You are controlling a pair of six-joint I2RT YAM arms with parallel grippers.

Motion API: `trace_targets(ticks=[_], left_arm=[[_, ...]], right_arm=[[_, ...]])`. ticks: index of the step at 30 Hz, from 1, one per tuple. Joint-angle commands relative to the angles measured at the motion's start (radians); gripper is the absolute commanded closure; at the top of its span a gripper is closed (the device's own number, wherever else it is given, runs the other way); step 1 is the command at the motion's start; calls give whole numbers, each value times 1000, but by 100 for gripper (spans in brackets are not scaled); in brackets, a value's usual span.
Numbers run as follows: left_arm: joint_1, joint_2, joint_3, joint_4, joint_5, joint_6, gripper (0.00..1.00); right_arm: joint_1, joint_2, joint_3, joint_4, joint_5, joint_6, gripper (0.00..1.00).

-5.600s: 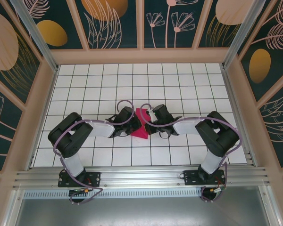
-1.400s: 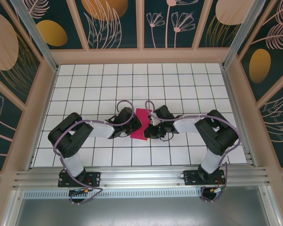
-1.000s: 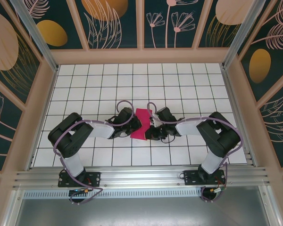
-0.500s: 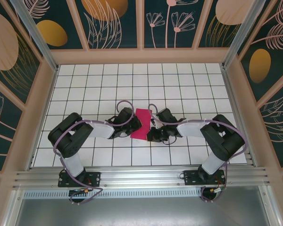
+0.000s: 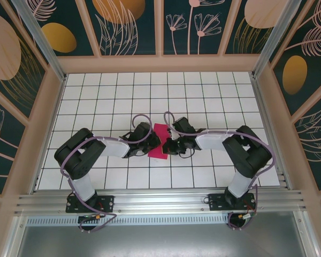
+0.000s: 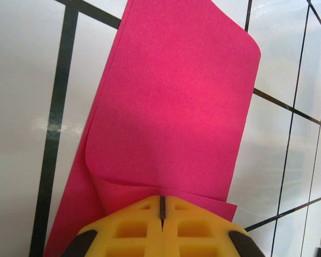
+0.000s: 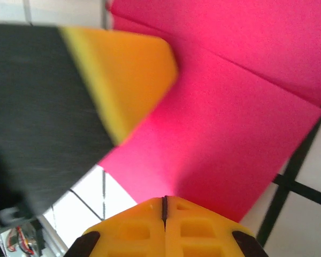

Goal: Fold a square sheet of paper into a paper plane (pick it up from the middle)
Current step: Fold the triangle a second time at the center of the table.

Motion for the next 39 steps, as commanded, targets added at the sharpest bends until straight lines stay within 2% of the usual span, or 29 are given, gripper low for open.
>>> trace_targets(ticks=[1,5,10,13,20,27,32,34,39], left_arm=[[2,-2,-26,-93,-37,26,96],[2,-25,-19,-108,-53,46,95],[-1,-105,-16,-71,-46,98,83],[-3,-152,-20,-70,-42,109,81],[-9,-170,-72,2,42,19,100],[-16,-102,-72,94,100,-13,100],[-22,-71,-42,56,97,-5,99],[-25,-34,-36,36,84,-2,98],[-24,-15,-9,-87,-25,31,99]], right_arm=[[10,10,-56,-2,15,14,95],[12,-1,-107,-4,20,13,95],[12,-1,-107,12,21,24,96],[12,6,-95,12,25,24,98],[15,9,-95,20,31,36,99],[19,12,-100,24,34,36,99],[19,14,-100,22,34,34,99],[20,16,-100,23,34,34,99],[20,23,-101,8,49,30,99]])
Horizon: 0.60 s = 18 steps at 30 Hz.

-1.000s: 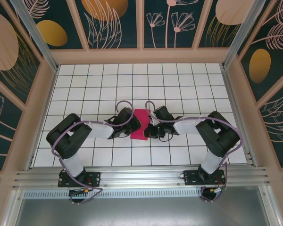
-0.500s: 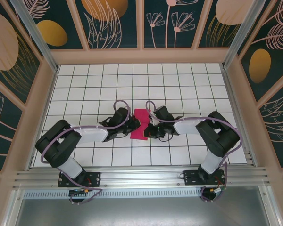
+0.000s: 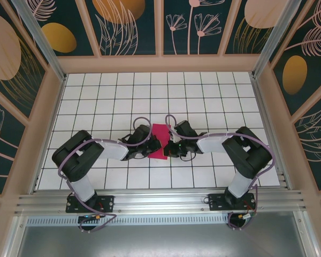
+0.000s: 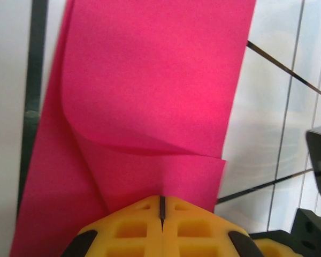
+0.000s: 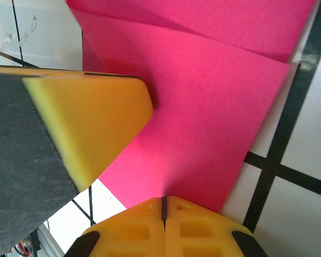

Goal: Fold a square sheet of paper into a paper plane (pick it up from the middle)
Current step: Fold the triangle a second time at the center of the table.

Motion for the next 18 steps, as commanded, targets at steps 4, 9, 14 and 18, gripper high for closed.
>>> trace_targets(ticks=[4,9,14,18], left_arm=[[-5,9,23,-123,-160,9,99],[-2,4,32,-123,-190,28,99],[13,-27,-35,28,-170,61,97],[29,-28,-43,24,-175,75,97]], right_arm=[[17,45,-39,-114,62,-14,99],[17,43,-45,-127,58,-27,100],[18,45,-47,-131,62,-31,100],[18,44,-52,-123,61,-25,100]])
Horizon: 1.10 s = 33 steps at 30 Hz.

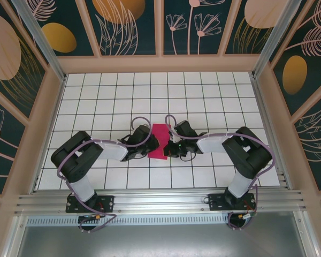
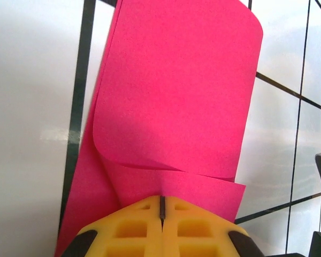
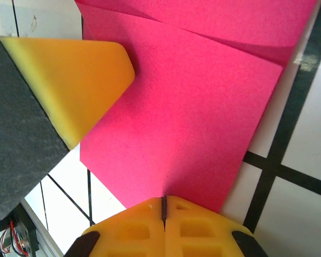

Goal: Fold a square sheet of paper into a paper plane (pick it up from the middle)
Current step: Fold the triangle a second time at the center of the table.

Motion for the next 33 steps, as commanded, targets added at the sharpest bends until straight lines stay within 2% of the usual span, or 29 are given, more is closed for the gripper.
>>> trace_targets(ticks=[1,21,26,33], left_arm=[[32,-13,-22,0,-73,42,97],[106,-13,-31,-18,-92,116,96],[116,-14,32,-136,-132,172,97],[136,-6,79,-193,-141,187,97]], right_arm=[[16,44,-51,-122,57,-20,100],[22,58,-48,-119,50,-18,100],[24,59,-49,-122,51,-21,100],[26,62,-39,-126,51,-25,100]])
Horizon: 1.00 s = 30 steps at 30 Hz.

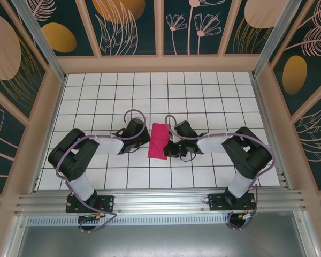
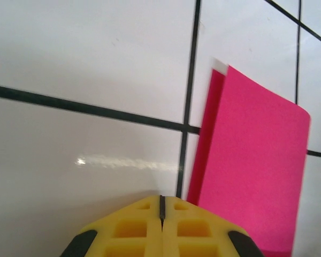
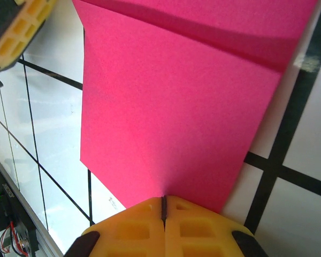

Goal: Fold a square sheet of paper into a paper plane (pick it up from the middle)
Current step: Fold the triangle a second time at the center of the table.

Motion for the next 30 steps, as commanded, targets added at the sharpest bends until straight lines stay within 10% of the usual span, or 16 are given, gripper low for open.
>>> trace_targets(ticks=[1,15,30], left_arm=[[14,-1,30,-81,-48,29,97],[0,-106,-19,154,244,-52,94],[-67,36,-41,235,238,-128,93]], right_arm=[[24,62,-33,-138,52,-25,100],[28,79,-15,-130,49,-25,100],[31,89,-14,-125,48,-15,100]])
